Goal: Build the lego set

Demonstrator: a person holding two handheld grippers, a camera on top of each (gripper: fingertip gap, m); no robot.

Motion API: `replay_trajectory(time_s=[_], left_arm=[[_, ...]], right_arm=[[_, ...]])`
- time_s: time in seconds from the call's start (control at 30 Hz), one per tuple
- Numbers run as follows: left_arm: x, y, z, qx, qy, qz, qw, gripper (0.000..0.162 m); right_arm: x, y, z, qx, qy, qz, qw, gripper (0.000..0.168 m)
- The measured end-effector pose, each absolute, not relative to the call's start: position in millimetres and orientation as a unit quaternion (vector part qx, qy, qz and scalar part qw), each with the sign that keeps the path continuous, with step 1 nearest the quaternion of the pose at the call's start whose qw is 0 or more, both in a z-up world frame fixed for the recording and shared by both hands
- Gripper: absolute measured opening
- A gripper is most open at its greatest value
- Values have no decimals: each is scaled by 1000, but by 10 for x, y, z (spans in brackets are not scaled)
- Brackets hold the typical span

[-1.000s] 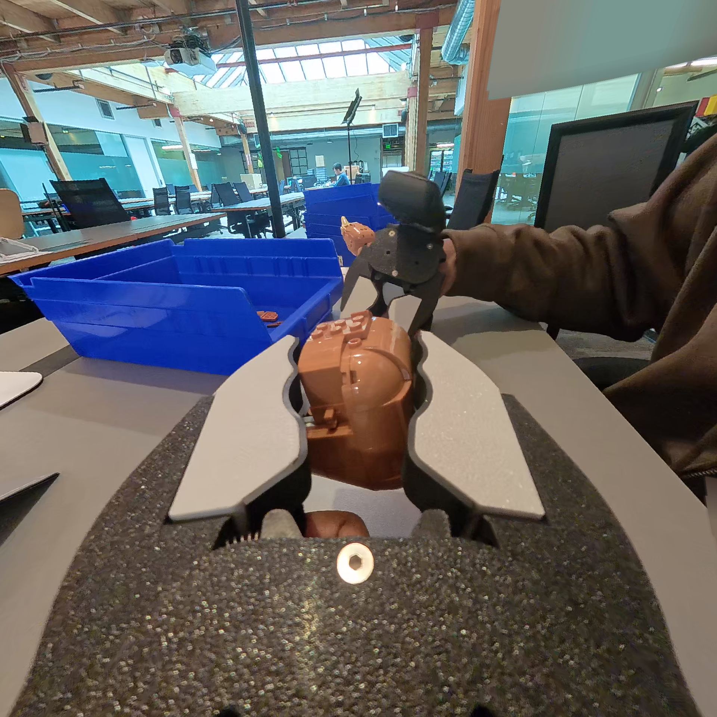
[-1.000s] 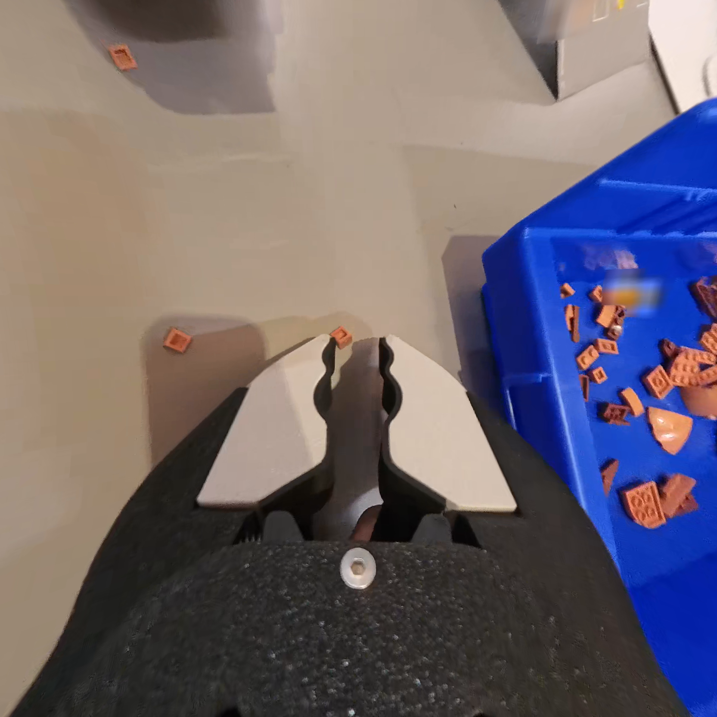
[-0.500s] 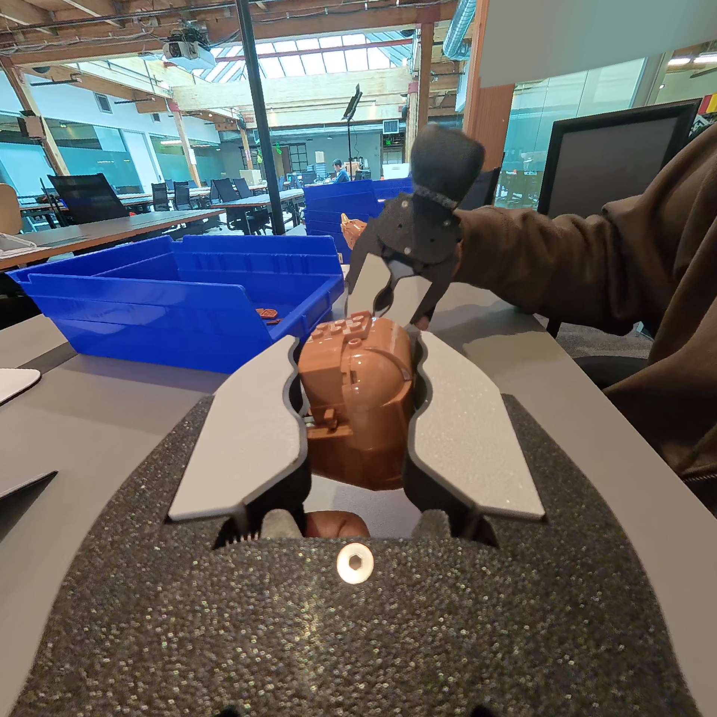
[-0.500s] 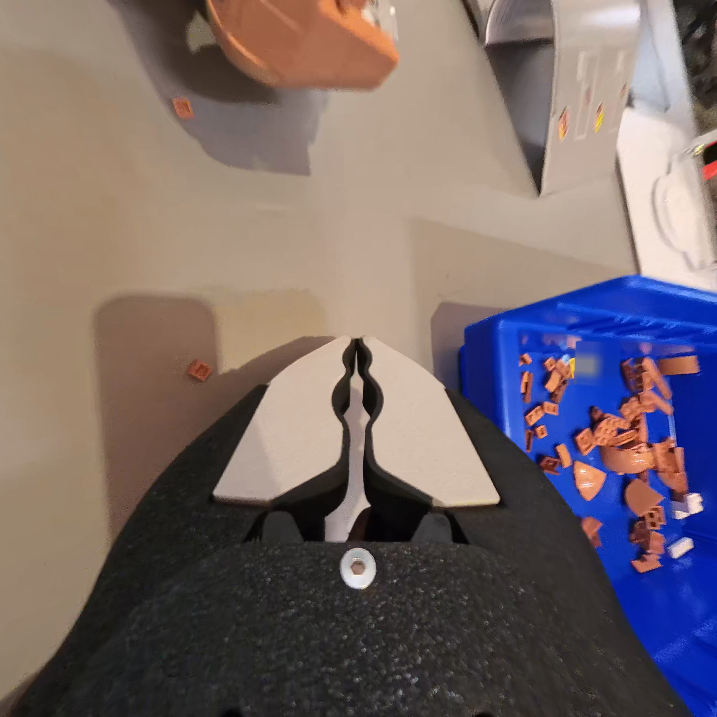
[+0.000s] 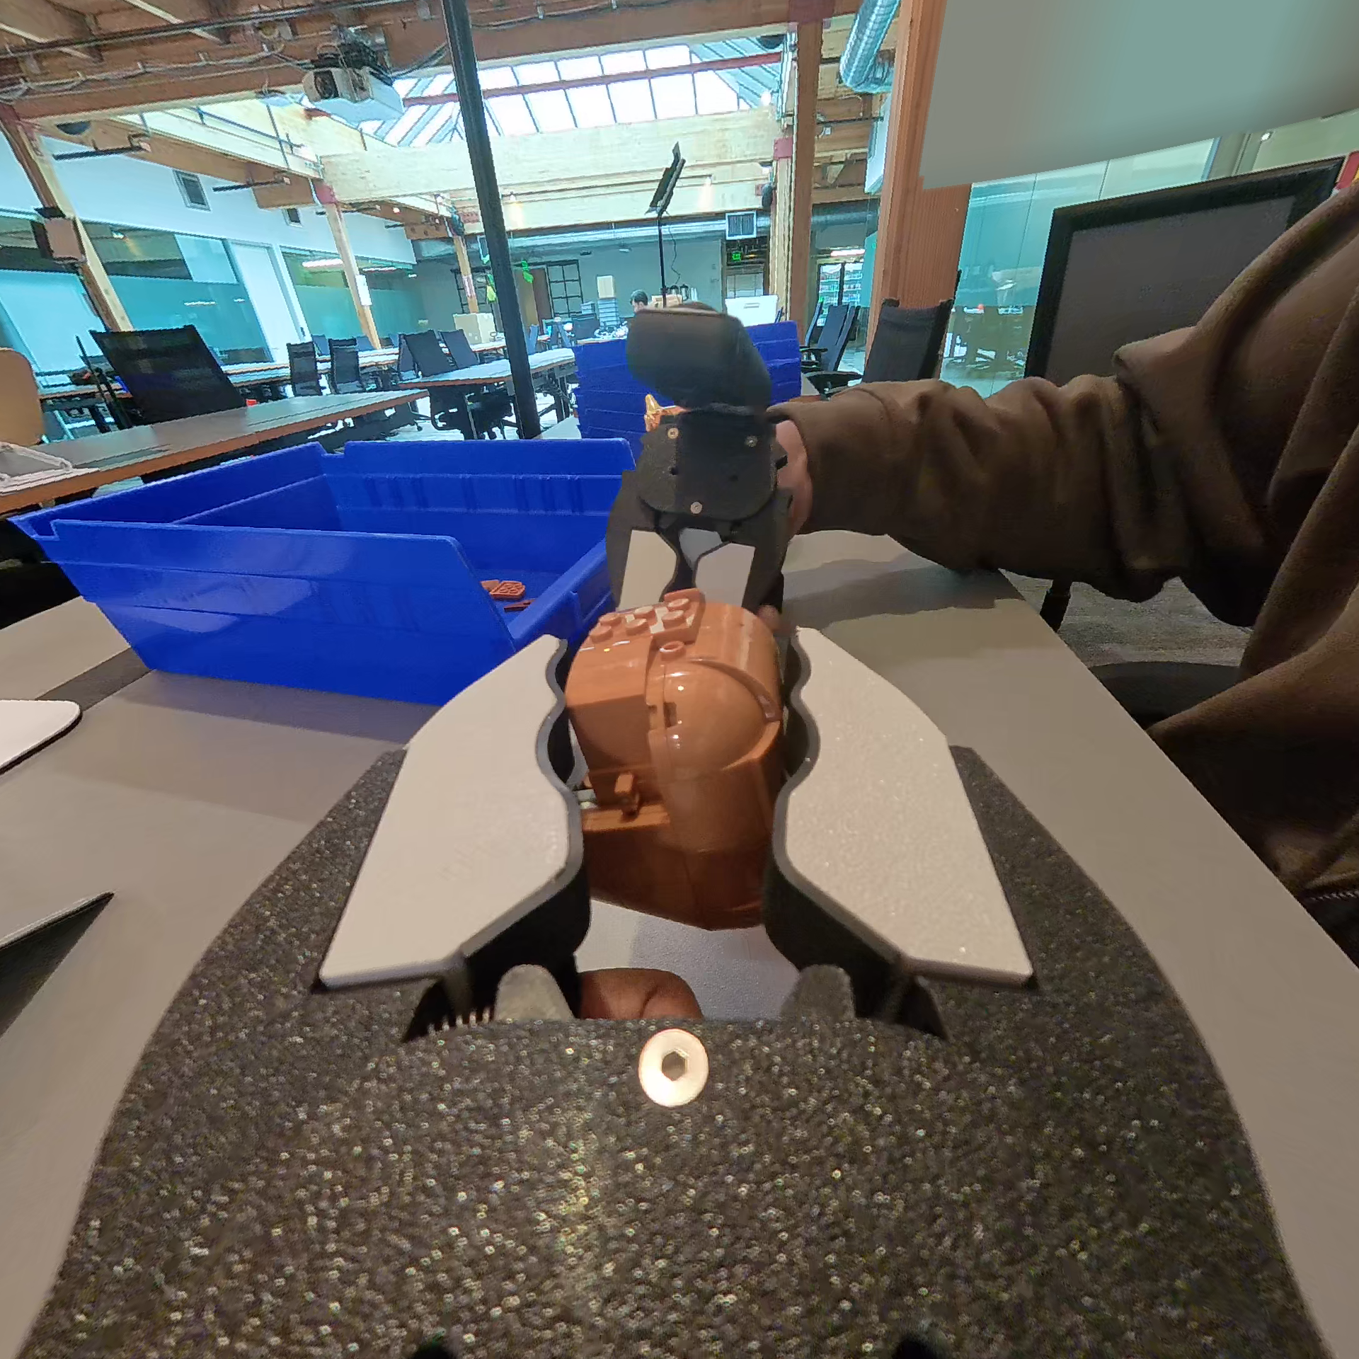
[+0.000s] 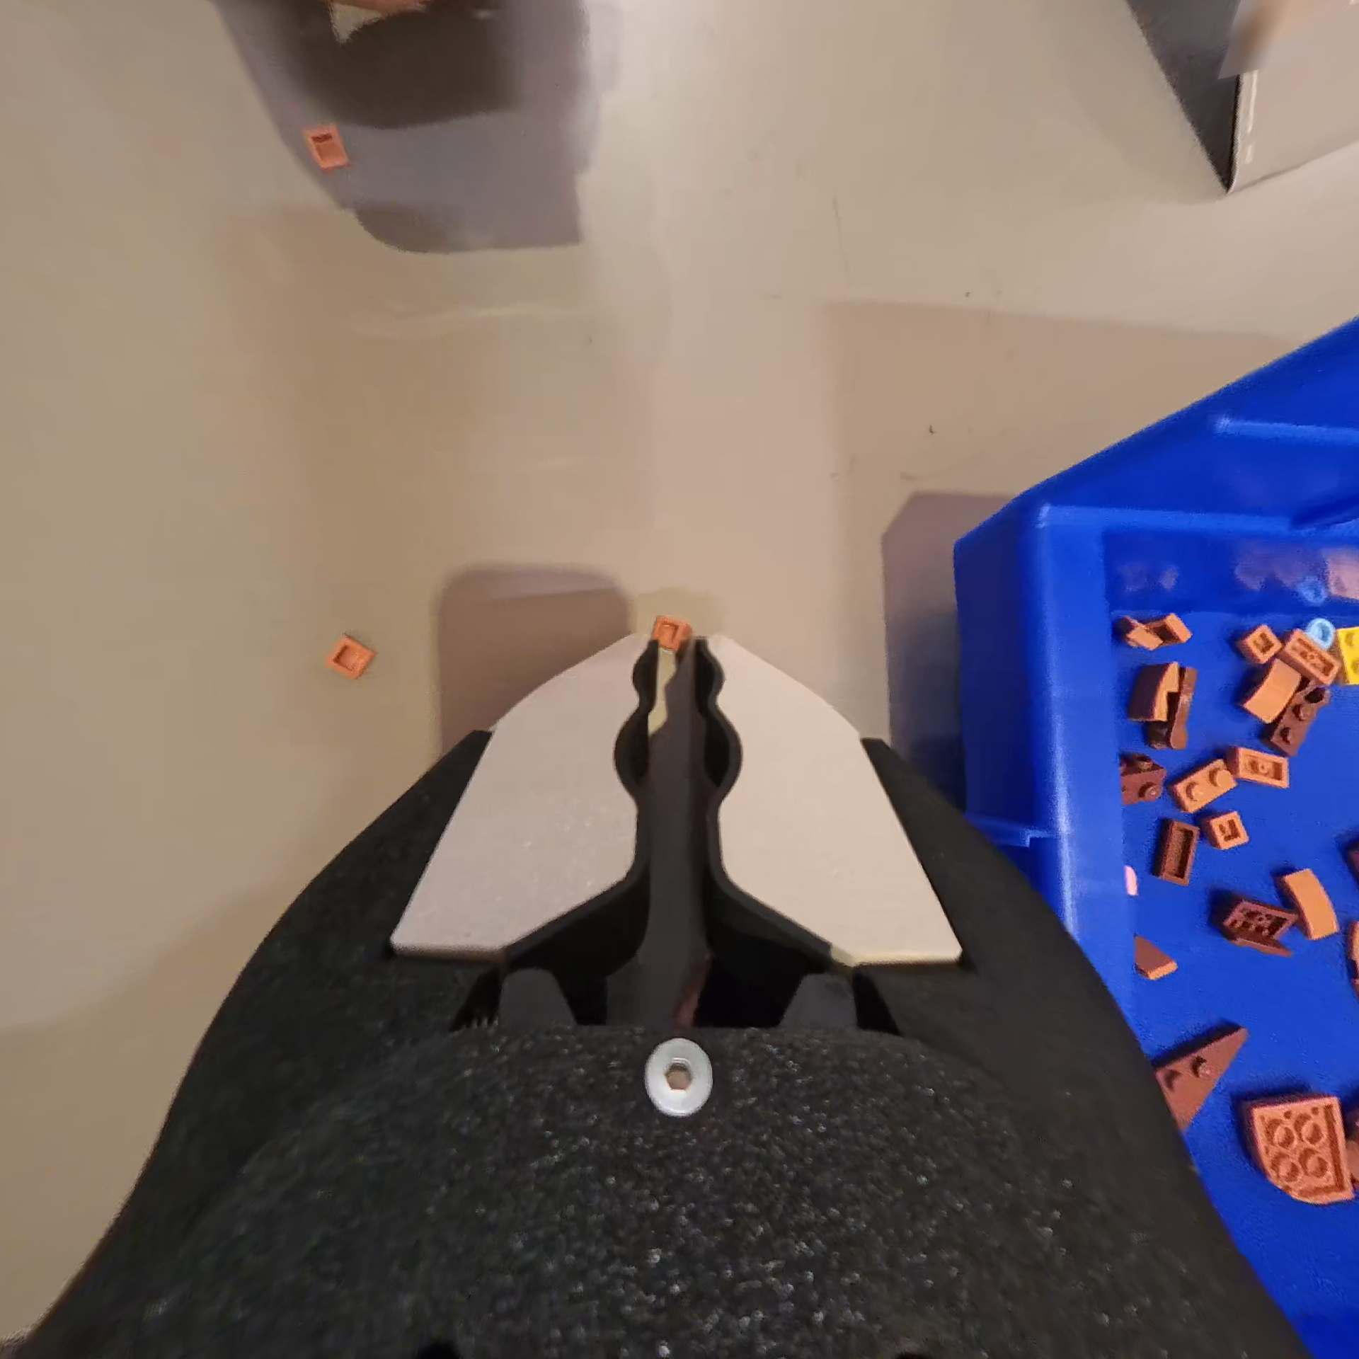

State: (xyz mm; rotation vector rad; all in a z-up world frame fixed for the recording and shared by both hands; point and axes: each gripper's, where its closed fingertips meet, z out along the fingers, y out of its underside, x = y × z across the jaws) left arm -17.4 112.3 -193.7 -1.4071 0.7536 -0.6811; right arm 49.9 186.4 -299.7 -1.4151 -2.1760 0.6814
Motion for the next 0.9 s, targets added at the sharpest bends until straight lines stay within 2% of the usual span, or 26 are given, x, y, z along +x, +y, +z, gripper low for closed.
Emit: replay_trajectory(time_s=[0.07,0.4,0.53,0.63,0.73,0.83,0.9], left_arm=[[-172,1123,-1938,-619,332,-300,646,55],[-173,1123,-1937,-619,331,-302,645,55],[-176,1125,-1934,-619,330,-301,646,55],[-178,1127,-1934,-619,329,-301,646,55],[-185,1132,-1930,-619,326,-303,647,55],[-190,1136,-1926,-620,324,-305,647,55],[-193,1138,-1924,-620,323,-305,647,55]], right_arm=[[478,1832,-3001,-512,-790,248,228,5],[437,1794,-2988,-495,-797,253,236,13],[422,1803,-2998,-501,-795,258,223,8],[401,1903,-2973,-484,-813,187,264,7],[316,1776,-2674,-441,-816,180,328,8],[321,1680,-2429,-414,-815,175,366,24],[391,1692,-2430,-422,-814,171,361,28]])
